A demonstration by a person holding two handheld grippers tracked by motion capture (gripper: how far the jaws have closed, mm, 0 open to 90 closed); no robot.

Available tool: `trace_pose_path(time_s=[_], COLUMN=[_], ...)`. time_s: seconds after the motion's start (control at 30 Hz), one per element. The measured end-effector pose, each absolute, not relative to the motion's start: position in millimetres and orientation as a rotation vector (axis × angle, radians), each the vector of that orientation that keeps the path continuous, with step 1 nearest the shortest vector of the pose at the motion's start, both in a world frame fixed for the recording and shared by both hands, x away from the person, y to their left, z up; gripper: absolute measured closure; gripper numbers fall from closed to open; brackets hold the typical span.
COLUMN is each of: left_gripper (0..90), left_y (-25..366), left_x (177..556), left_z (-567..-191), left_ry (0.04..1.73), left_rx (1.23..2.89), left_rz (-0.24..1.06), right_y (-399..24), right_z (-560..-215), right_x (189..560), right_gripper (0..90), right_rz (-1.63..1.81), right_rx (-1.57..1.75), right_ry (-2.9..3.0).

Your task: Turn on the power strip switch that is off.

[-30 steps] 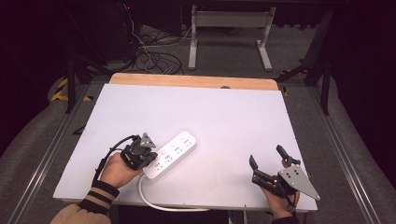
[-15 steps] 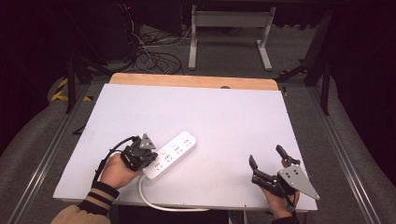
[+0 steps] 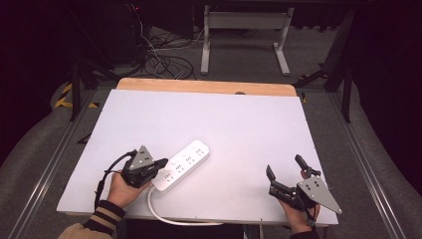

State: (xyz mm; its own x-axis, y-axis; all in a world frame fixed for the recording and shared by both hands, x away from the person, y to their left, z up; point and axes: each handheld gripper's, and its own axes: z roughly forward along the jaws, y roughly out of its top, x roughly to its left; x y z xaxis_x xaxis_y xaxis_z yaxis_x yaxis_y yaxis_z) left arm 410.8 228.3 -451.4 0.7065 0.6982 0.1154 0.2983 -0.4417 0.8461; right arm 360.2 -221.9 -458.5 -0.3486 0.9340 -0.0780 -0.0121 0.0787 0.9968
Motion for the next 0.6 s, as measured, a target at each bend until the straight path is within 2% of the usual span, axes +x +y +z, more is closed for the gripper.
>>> trace_pose_path(time_s=[0.13,0.6], left_gripper=[90.0,89.9], left_y=[235.5,265.1], left_x=[399.0,367.8], left_z=[-443.9,-430.2], left_ry=[0.683,0.676], left_rx=[1.951,1.680], left_rz=[0.681,0.774], right_y=[-222.7,-221.0], right_z=[-458.2,-458.2], right_x=[359.8,359.4], right_gripper=[8.2,8.4], right_rz=[1.404,1.401], right_rx=[0.964,0.956], right_ry=[1.497,1.497])
